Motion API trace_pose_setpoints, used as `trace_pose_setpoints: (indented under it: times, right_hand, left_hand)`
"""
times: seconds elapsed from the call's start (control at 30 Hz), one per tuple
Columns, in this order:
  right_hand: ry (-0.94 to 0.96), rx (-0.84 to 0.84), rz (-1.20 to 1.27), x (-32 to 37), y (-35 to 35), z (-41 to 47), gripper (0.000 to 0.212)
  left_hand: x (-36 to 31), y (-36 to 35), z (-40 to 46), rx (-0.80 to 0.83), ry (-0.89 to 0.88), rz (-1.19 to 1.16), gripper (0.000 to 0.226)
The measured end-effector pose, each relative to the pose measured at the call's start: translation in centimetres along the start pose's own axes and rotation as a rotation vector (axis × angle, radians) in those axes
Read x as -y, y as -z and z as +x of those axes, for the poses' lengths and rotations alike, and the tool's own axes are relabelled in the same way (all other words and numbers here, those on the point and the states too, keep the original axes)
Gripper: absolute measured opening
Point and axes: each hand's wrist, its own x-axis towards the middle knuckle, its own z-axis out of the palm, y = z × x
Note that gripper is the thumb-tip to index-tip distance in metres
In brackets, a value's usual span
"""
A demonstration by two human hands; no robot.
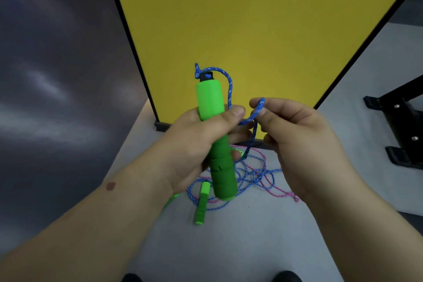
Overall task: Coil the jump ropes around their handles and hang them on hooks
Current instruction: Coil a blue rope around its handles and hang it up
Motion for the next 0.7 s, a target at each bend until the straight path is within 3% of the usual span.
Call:
trace_pose_setpoints:
  times: [0.13,0.2,0.3,0.43,0.5,0.57,0.7]
  right_hand:
    - [0.015,-0.004,0.037,0.1,-0.5,-0.5,0.013]
    - [0.024,-0.003,0.030,-0.4,-0.7,-0.6,0.011]
    - [-0.045,0.080,-0.024,-1.0,-0.4,-0.3,0.014]
    - [-0.206,0.347,-0.433,-1.6,0.5,-0.3,0.021]
    - [-0.179,0.384,-0.568,-1.9,0.7,-0.4,0.018]
    - [-0.119,0.330,-0.622,-2.0,0.8,-0.2,0.020]
    - [-0.085,0.095,-0.237,-1.3,0.8,0.4,0.016]
  left_hand:
    - [0.6,-0.2,0.3,0.055,-0.054,0.234,0.018]
    - [0.7,-0.5,0.3,0.047,-0.085,0.244,0.011]
    - [0.2,-0.3,0.6,-0.066,-0.139,0.099,0.011]
    - [-1.2,0.7,1.2,-0.263,-0.203,-0.164,0.019]
    - [-1.9,1.4,1.5,-0.372,-0.225,-0.262,0.016]
    - [-2.4,2.1,1.6,-0.451,-0.215,-0.404,0.006]
    - [-1.9,2.0,1.2,-0.509,-0.020,-0.546,0.015]
